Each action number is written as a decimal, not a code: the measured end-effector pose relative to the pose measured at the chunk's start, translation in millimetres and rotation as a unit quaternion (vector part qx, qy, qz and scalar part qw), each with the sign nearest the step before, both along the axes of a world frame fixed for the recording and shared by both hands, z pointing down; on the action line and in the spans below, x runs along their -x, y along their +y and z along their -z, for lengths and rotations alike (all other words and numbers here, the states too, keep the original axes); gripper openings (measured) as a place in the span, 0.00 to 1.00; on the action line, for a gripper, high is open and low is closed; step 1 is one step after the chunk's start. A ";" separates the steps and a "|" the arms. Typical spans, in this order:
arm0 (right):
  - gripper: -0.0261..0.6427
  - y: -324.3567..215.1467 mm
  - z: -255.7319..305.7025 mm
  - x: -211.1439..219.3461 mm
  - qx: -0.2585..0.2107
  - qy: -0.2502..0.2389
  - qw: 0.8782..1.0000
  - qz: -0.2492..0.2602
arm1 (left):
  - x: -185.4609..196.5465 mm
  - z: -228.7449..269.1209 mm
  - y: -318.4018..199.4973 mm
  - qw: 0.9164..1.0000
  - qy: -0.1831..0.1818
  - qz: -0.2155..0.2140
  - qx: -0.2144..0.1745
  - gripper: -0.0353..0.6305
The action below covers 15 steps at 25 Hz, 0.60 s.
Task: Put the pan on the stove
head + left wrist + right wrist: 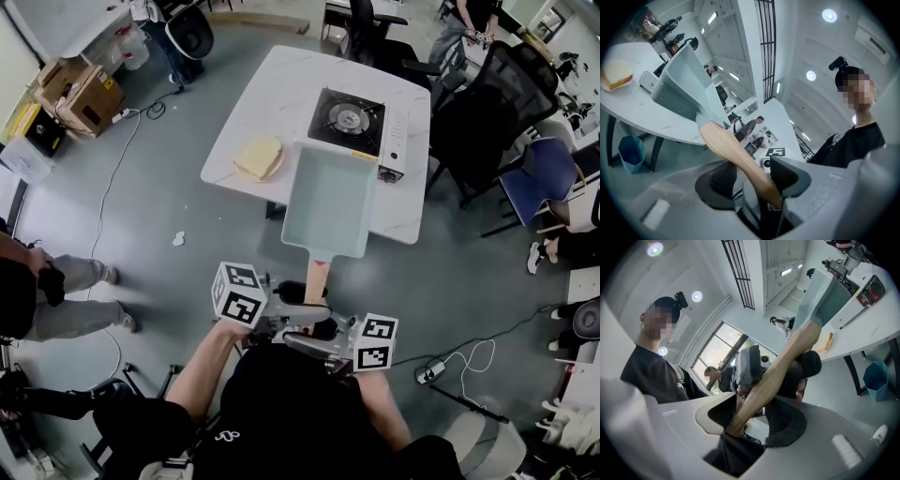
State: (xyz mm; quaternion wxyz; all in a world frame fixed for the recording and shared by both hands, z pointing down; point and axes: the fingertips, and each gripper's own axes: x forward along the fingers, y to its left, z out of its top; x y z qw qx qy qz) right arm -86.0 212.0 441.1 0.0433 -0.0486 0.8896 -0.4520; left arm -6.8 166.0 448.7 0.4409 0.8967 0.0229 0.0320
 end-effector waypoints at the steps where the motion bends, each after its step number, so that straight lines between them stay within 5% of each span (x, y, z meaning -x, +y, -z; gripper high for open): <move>1: 0.33 -4.4 -0.5 -1.4 0.001 0.000 1.000 -0.001 | -1.3 -0.6 -4.3 1.000 0.000 -0.001 0.001 0.39; 15: 0.33 -67.5 -3.2 -24.7 0.005 -0.007 1.000 -0.005 | -24.6 -5.2 -67.0 1.000 -0.006 0.001 0.007 0.39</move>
